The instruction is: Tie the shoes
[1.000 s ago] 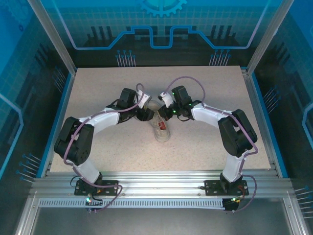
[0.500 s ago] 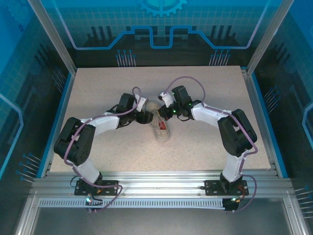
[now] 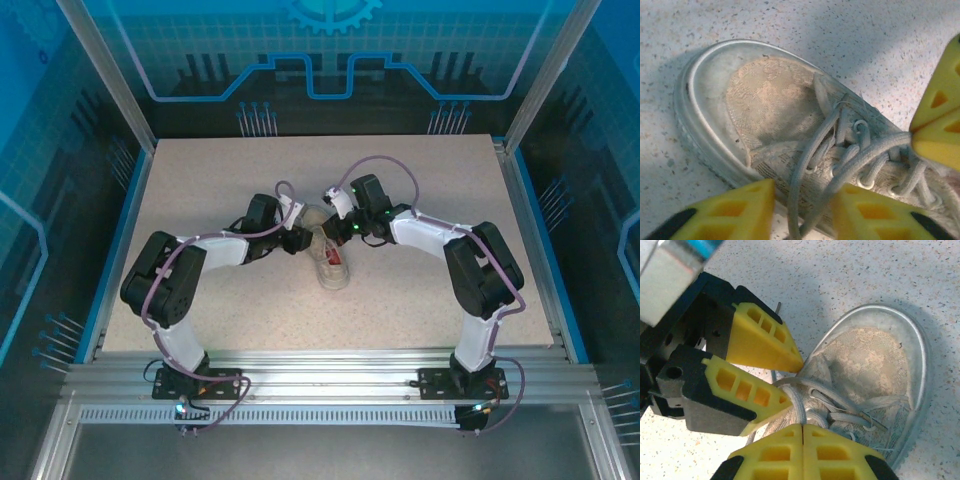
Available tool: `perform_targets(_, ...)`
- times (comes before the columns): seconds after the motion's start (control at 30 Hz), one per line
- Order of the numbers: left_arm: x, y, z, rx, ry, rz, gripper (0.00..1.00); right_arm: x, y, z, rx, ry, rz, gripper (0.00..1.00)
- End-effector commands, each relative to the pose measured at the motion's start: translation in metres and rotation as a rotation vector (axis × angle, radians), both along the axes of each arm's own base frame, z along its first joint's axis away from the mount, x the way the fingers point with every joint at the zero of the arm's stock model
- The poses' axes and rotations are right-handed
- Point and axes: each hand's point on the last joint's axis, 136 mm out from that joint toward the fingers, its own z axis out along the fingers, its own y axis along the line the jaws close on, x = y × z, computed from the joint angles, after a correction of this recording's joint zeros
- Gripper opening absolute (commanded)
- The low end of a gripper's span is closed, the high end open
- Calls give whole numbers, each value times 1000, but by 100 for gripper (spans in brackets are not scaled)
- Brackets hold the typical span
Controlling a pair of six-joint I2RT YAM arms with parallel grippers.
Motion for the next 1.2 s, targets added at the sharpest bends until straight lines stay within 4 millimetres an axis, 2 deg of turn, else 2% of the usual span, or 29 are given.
perform_targets(0.0, -9, -7, 6, -22, -21, -45, 17, 15, 1, 12, 31, -32, -20, 0)
perform_targets(0.13, -15, -9, 13, -32, -36, -68, 0, 15, 0, 13, 31, -35, -23, 0)
perform_targets(0.47, -38, -20, 29, -36, -29, -160, 0, 11, -5, 16, 26, -43, -32, 0)
perform_targets(0.8, -71, -39, 45, -115, 104, -357, 0, 11, -19, 20, 4, -64, -56, 0)
perform_targets(0.97, -74, -45, 57, -169, 125, -399, 0, 8, -30, 26, 11, -100, -59, 8)
perform_targets(1.17, -73, -48, 68, -218, 154, -436, 0, -5, -47, 46, 73, -166, -49, 32)
